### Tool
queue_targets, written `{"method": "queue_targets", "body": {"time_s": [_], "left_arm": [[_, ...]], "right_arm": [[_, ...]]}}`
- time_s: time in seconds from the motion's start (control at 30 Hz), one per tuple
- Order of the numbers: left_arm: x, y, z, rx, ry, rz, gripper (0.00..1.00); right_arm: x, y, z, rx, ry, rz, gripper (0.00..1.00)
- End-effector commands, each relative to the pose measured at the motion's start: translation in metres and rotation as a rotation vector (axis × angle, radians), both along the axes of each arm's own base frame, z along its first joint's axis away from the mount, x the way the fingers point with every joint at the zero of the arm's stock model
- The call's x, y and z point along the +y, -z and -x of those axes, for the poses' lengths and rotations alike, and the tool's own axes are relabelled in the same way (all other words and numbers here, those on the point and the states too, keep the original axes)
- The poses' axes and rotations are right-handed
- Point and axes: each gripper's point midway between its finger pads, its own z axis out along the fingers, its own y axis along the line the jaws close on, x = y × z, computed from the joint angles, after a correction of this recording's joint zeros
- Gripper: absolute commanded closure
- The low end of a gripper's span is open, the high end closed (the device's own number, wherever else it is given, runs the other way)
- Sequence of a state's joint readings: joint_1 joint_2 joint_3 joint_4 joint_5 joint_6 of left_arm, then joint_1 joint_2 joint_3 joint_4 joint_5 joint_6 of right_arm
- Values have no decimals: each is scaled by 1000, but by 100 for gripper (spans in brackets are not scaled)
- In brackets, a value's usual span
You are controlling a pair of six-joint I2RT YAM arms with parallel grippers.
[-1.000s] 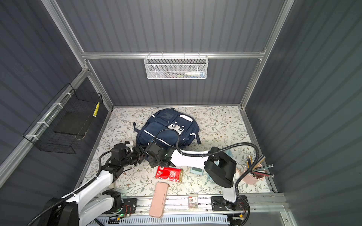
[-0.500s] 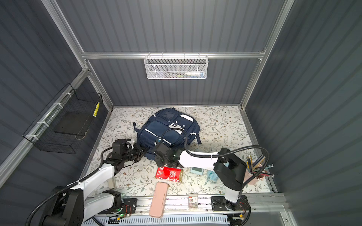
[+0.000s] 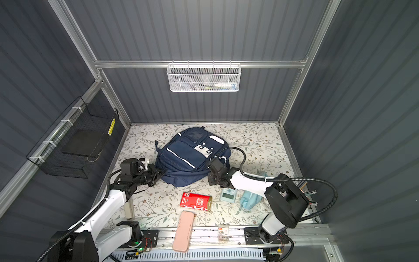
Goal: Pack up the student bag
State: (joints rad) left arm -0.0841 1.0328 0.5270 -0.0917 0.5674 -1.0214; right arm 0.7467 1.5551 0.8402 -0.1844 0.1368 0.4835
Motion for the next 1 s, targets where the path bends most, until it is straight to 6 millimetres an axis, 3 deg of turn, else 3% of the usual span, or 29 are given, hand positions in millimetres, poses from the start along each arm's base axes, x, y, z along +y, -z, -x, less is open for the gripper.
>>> {"method": "queue_targets", "body": {"time_s": [0.0, 0.2, 0.27, 0.33, 0.4, 0.5, 0.53, 0.63, 0.77, 0.87, 0.97], "left_arm": [[14, -45, -18, -162, -39, -46, 100], [11, -56, -17, -180, -27, -17, 100], [12, -54, -17, -181, -30, -27, 100], [10, -47, -20, -172, -18, -25, 100], [8, -38, -24, -159, -7, -13, 97], [10, -32, -34, -166, -32, -10, 63], [10, -33, -37, -180, -35, -7, 58], [13, -41, -45, -196, -34, -55, 43], [21, -57, -45, -236, -50, -122, 41], [28, -75, -40, -274, -51, -199, 41], [32, -97, -34, -316, -81, -203, 41]], "right_arm": [[-62, 20, -13, 22, 155, 133, 100], [-76, 25, -27, 20, 220, 153, 100], [-65, 21, -21, 17, 181, 115, 100], [-40, 8, -10, -30, 75, 78, 99], [-10, -4, 6, -52, -36, 43, 91], [38, -15, 30, -41, -153, -6, 85], [55, -17, 37, 3, -176, -53, 80], [83, -23, 41, -9, -197, -67, 48], [67, -44, 28, -73, -93, -14, 35], [40, -75, 21, -149, 8, 20, 27], [10, -90, 19, -166, 89, 42, 25]]}}
